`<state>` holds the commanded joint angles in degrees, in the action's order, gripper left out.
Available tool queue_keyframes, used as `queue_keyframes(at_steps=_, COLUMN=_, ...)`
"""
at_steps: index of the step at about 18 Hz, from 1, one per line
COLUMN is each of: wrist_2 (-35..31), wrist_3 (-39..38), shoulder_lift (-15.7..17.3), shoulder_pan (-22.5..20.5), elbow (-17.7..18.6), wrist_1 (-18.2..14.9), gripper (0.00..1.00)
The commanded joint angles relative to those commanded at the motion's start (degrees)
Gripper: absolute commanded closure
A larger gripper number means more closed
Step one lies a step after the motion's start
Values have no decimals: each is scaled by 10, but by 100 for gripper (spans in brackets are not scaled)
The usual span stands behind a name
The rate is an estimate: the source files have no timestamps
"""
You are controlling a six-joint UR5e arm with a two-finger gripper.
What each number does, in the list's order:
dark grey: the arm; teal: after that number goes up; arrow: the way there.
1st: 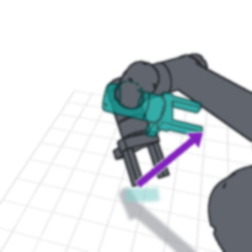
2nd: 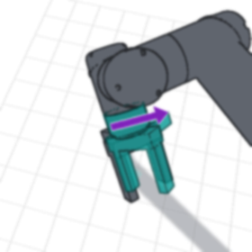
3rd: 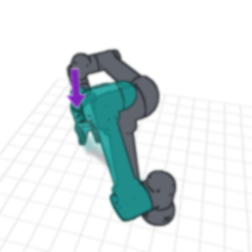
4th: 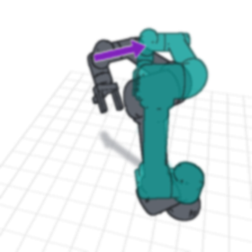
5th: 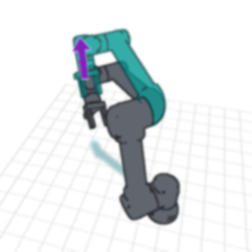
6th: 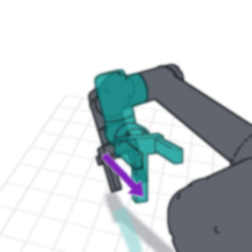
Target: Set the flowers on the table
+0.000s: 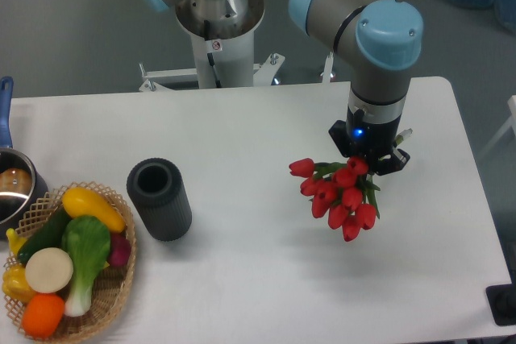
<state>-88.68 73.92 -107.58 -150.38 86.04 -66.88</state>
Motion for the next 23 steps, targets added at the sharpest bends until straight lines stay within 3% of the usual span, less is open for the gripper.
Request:
queue_keyframes(at_steps=14, wrist_2=-1, wrist_3=0, shoulder_lift=-1, shoulder_pan=0, elbow=2, wrist_1=-1, gripper=80)
queue_keyframes(at_steps=23, wrist_2=0, wrist_3=-2, shoulder_lift=-32, shoulder_pan=19, elbow=4, wrist_1=4, gripper=80)
